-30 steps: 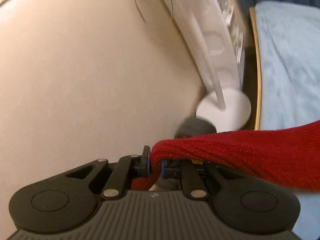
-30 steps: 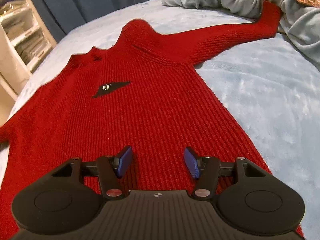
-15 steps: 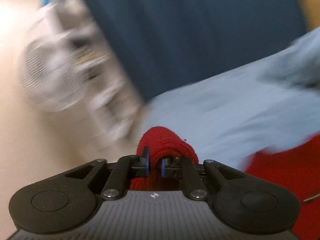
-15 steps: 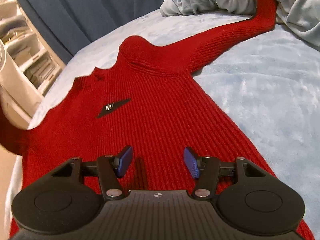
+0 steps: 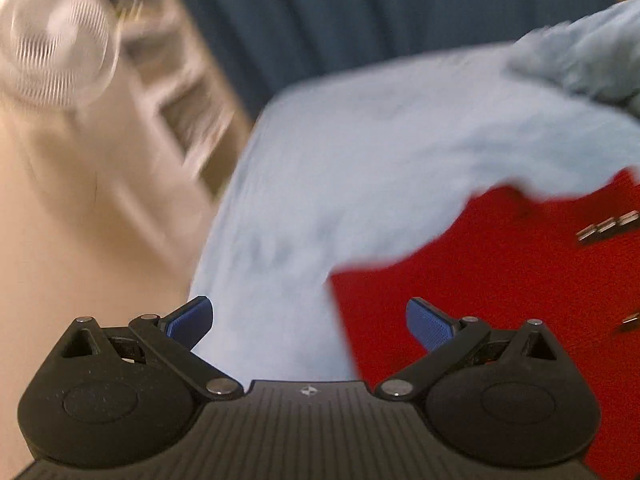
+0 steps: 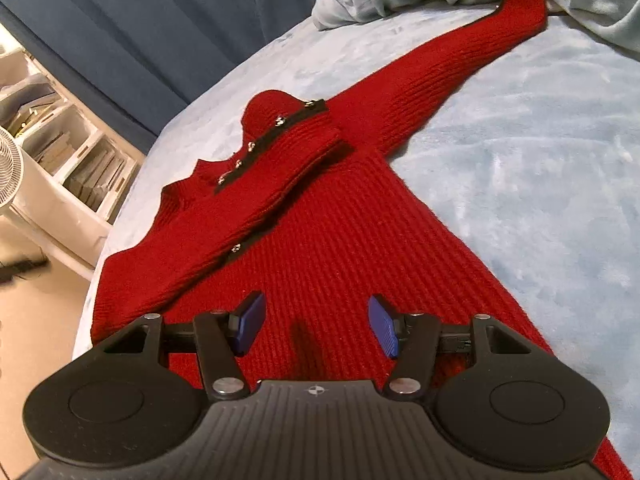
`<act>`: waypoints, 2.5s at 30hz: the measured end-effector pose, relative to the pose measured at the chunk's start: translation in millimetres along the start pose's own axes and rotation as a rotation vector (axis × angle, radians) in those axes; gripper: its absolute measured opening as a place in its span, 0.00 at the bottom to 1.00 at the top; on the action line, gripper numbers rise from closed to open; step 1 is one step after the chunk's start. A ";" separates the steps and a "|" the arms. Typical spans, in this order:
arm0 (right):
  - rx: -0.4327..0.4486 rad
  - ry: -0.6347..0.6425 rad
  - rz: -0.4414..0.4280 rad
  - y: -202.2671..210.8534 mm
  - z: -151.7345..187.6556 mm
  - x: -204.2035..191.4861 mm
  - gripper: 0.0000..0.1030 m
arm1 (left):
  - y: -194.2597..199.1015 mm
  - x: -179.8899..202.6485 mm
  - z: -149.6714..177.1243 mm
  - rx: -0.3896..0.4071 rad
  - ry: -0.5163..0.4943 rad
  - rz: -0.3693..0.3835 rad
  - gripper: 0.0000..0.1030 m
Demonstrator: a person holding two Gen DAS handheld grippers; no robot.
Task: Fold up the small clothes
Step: 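Open the left gripper to release the folded sleeve on the body, then grasp the sleeve cuff by the blanket with the right gripper and pull it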
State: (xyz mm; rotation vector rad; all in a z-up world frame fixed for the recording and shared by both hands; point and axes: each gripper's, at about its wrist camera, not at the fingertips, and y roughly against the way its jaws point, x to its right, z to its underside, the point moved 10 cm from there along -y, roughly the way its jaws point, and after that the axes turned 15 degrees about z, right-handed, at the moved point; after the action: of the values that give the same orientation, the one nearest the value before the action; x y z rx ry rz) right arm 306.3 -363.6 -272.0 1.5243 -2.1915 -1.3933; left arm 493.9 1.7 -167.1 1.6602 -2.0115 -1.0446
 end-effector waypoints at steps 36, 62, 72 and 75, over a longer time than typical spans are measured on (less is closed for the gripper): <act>0.006 -0.042 0.028 -6.3 -6.6 13.1 0.58 | -75.0 0.6 35.2 -0.139 0.011 -0.065 1.00; 0.148 -0.229 0.217 22.7 -59.1 79.9 0.71 | 66.4 10.1 95.7 -0.145 0.201 -0.075 1.00; 0.260 -0.243 0.285 -34.2 -208.1 136.9 0.72 | 73.7 -0.8 104.9 -0.138 0.265 -0.076 1.00; 0.187 -0.340 0.288 -77.3 -241.0 158.5 0.72 | 70.7 -7.7 111.4 -0.166 0.280 -0.086 1.00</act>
State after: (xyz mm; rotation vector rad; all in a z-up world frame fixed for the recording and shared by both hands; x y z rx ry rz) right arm 417.3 -640.1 -251.7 1.0157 -2.6792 -1.4727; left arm 372.7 48.9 -190.8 1.7099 -1.6455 -0.9208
